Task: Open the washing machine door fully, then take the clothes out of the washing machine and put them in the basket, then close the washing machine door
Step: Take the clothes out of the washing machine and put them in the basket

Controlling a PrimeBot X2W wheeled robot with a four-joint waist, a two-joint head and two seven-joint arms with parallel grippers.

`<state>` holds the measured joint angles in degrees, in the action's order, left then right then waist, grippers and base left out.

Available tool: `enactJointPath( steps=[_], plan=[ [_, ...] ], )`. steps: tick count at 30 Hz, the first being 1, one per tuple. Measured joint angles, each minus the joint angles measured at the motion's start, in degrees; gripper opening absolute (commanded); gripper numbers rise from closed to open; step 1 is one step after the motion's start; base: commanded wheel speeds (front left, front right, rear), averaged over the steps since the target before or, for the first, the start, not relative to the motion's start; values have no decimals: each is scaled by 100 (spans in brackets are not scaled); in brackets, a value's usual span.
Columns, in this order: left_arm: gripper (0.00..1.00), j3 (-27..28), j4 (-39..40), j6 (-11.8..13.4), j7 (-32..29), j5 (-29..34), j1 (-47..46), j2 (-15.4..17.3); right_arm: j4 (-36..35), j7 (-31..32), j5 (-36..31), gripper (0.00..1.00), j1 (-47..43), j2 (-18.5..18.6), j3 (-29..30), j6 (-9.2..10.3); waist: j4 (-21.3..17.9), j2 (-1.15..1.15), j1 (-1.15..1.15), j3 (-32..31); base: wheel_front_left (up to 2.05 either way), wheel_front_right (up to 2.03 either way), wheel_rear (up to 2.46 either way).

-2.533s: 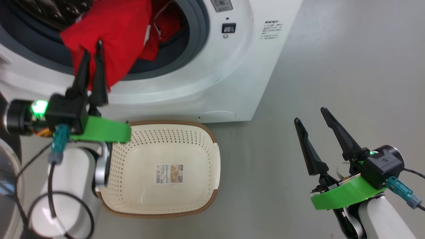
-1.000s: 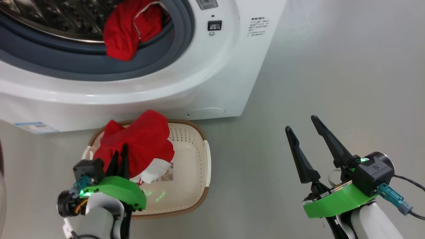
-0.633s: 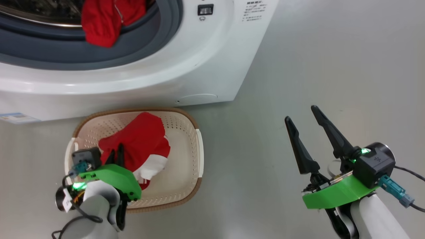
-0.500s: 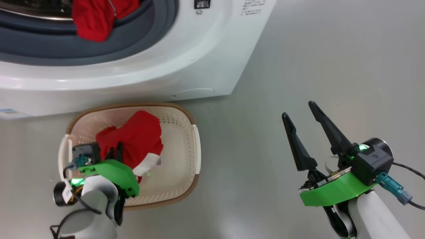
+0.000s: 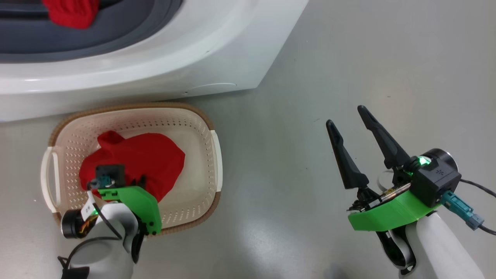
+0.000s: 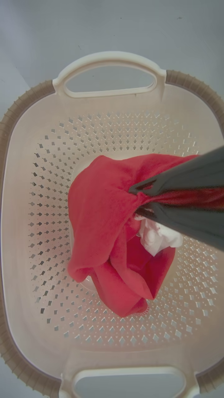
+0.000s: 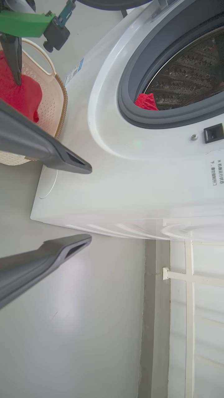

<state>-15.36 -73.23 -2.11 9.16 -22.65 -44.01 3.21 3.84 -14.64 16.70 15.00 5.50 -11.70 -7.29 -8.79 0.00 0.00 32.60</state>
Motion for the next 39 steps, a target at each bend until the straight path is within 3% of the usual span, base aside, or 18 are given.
enactJointPath(
  steps=[6, 7, 8, 9, 25, 39],
  plan=[
    [4, -41, -55, 8, -32, -2, -191, 1, -12, 0, 3, 100, 81, -2, -9, 0, -40, 0, 0, 152, 0, 0, 0],
    [34, -42, -55, 7, -22, -3, -218, 1, -11, 0, 3, 100, 81, -2, -7, 0, -43, 0, 0, 168, 0, 0, 0],
    [82, -42, -55, 8, 20, -4, -227, 1, -7, 0, 3, 100, 82, -2, -5, 0, -46, 0, 0, 179, 0, 0, 0],
    [100, -40, -59, 11, 67, -5, -230, 2, -1, 0, 3, 100, 82, -3, -2, 0, -49, 0, 0, 183, 0, 0, 0],
    [100, 13, 227, 56, 509, -154, -303, -41, 127, 0, 4, 100, 83, 47, 188, 0, 186, 0, 0, -225, 0, 0, 0],
    [100, 328, 2525, 157, 515, 222, 868, -41, 331, 0, -88, 100, 40, 149, 413, 0, 502, 0, 0, -993, 0, 0, 0]
  ],
)
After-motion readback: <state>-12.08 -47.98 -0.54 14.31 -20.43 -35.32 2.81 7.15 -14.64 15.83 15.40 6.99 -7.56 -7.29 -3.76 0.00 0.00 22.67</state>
